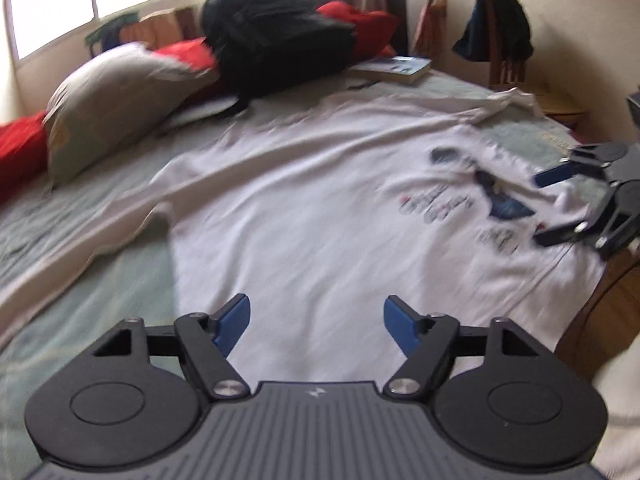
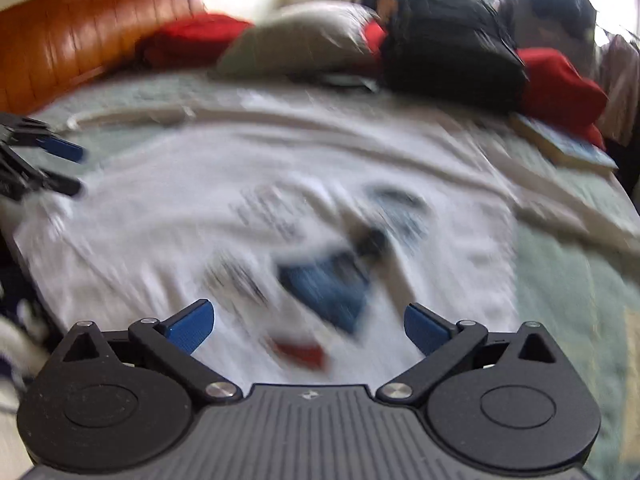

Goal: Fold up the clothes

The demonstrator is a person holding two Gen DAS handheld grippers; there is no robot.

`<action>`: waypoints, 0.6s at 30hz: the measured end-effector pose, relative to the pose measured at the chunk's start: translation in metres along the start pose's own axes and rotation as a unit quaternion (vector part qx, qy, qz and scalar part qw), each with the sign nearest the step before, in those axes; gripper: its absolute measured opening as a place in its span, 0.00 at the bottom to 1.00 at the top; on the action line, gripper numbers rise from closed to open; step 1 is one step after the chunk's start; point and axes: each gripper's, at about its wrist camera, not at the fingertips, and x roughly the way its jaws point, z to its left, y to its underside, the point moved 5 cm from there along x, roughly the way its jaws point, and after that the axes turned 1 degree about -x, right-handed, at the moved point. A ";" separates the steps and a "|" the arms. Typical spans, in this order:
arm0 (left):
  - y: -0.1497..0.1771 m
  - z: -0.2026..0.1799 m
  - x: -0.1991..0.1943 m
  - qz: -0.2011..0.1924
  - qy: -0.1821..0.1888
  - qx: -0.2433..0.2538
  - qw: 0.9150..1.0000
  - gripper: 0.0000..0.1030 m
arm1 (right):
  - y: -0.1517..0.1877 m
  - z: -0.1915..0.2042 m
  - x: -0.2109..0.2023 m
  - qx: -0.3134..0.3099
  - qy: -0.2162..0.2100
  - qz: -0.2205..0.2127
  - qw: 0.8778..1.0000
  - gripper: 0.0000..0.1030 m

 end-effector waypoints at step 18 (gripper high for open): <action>0.076 -0.059 -0.011 -0.007 -0.052 -0.050 0.997 0.79 | 0.053 0.021 -0.009 0.023 -0.016 -0.014 1.000 1.00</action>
